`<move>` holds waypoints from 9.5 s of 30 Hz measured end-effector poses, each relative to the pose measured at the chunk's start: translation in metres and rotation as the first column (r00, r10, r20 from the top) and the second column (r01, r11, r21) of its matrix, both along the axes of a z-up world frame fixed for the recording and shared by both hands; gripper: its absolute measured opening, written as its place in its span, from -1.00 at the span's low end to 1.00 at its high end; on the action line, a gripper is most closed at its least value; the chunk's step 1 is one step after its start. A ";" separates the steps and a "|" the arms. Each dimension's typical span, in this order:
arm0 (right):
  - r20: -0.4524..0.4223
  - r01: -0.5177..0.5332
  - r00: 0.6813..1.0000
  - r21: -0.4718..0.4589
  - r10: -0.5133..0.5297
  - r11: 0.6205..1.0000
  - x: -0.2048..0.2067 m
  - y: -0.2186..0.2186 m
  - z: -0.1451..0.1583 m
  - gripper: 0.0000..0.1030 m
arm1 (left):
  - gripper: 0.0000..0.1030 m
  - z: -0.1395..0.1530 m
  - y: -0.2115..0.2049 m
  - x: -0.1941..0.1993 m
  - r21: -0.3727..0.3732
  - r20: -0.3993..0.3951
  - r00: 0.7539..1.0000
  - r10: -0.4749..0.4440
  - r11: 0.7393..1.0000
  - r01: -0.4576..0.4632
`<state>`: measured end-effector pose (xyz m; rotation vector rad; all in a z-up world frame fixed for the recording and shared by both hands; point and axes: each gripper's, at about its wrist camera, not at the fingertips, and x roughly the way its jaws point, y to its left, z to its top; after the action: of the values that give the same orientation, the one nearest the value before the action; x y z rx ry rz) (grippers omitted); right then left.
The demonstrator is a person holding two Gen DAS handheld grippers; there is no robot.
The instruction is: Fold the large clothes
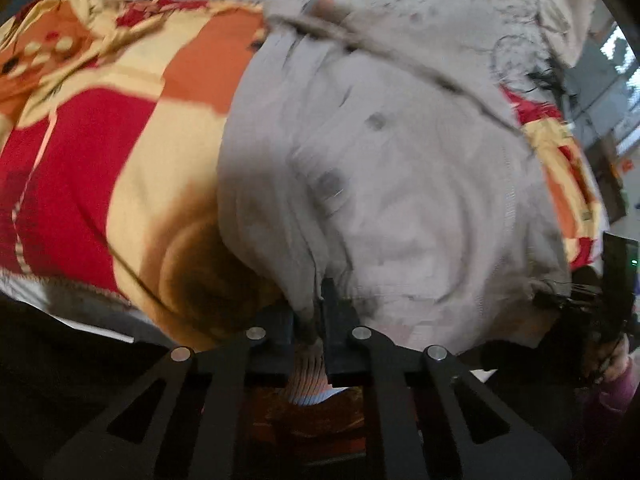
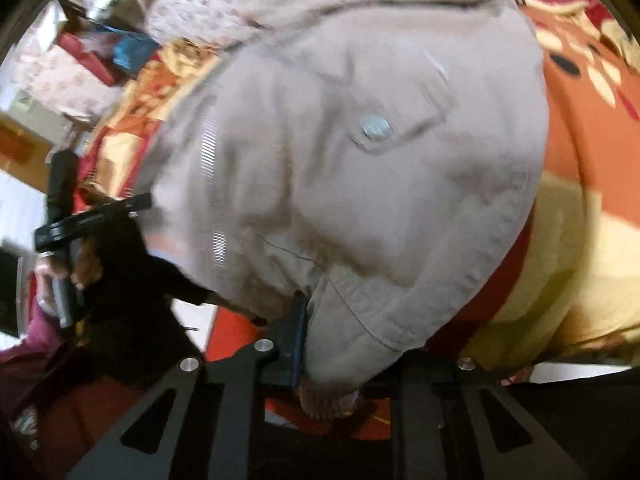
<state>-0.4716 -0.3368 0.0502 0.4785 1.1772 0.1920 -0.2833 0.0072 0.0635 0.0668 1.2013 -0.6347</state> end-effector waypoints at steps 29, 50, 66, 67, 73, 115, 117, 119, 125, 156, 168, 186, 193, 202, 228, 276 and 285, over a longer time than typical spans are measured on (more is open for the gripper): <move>0.292 0.504 0.780 0.230 -0.553 0.832 0.195 -0.238 0.065 0.08 | 0.33 0.060 -0.125 0.290 -0.243 0.046 0.966 0.253 0.941 -0.234; 0.227 0.330 0.930 -0.180 -0.288 0.926 0.277 -0.151 0.050 0.31 | 0.57 0.018 -0.117 0.296 0.014 0.082 0.947 0.312 0.949 -0.314; 0.226 0.293 0.950 -0.393 -0.218 0.871 0.396 -0.083 -0.003 -1.00 | 0.57 0.013 -0.116 0.269 -0.036 0.111 0.956 0.271 0.963 -0.269; 0.204 0.291 0.952 -0.380 -0.228 0.878 0.400 -0.086 -0.013 -1.00 | 0.57 0.014 -0.118 0.268 -0.040 0.111 0.959 0.261 0.965 -0.258; 0.211 0.305 0.944 -0.274 -0.253 0.912 0.363 -0.104 0.011 -0.31 | 0.57 0.009 -0.126 0.257 0.002 0.133 0.970 0.202 0.979 -0.204; 0.165 0.595 0.799 -0.067 -0.579 0.801 0.143 -0.183 -0.012 0.59 | 0.66 0.007 -0.067 0.218 -0.068 0.033 0.981 0.192 0.980 -0.190; 0.168 0.590 0.802 -0.078 -0.573 0.803 0.144 -0.182 -0.011 0.60 | 0.66 0.013 -0.064 0.215 -0.094 0.046 0.981 0.187 0.979 -0.182; 0.171 0.585 0.806 -0.088 -0.567 0.806 0.145 -0.181 -0.011 0.61 | 0.66 0.015 -0.062 0.213 -0.090 0.066 0.983 0.174 0.982 -0.168; 0.169 0.580 0.810 -0.093 -0.561 0.809 0.146 -0.181 -0.011 0.62 | 0.66 -0.002 -0.065 0.211 -0.061 0.015 0.994 0.110 0.992 -0.109; 0.339 0.714 0.689 -0.162 -0.641 0.682 0.095 -0.203 0.036 -0.39 | 0.66 0.007 -0.060 0.211 -0.147 0.009 0.993 0.121 0.982 -0.118; 0.325 0.459 0.861 -0.165 -0.391 0.873 0.140 -0.157 0.026 -0.15 | 0.67 -0.022 -0.083 0.219 -0.005 0.021 0.995 0.098 0.995 -0.098; 0.425 0.533 0.805 -0.212 -0.414 0.819 0.132 -0.160 0.046 0.10 | 0.67 0.011 -0.074 0.213 0.027 0.176 0.977 0.124 0.991 -0.130; 0.351 0.385 0.897 -0.315 -0.271 0.868 0.158 -0.131 0.029 0.32 | 0.67 0.010 -0.078 0.213 0.016 0.194 0.968 0.162 0.986 -0.168; 0.388 0.335 0.906 -0.417 -0.168 0.845 0.174 -0.089 0.048 0.32 | 0.67 0.015 -0.086 0.216 0.025 0.251 0.949 0.190 0.979 -0.203; 0.272 0.209 0.955 -0.336 -0.118 0.918 0.342 -0.031 0.029 0.11 | 0.67 0.004 -0.097 0.236 0.038 0.195 0.956 0.221 0.972 -0.233; 0.244 0.111 0.969 -0.333 -0.028 0.937 0.377 -0.005 0.051 0.06 | 0.78 -0.007 -0.068 0.267 -0.173 -0.036 0.942 0.335 0.926 -0.336; 0.146 0.232 0.971 -0.399 -0.188 0.887 0.332 -0.085 0.001 -0.13 | 0.83 -0.034 -0.090 0.278 -0.140 -0.027 0.941 0.337 0.931 -0.338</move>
<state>-0.1393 -0.4219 0.0512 0.2139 1.0196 -0.2192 -0.0057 -0.0824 0.0299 -0.2581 1.1320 -0.4150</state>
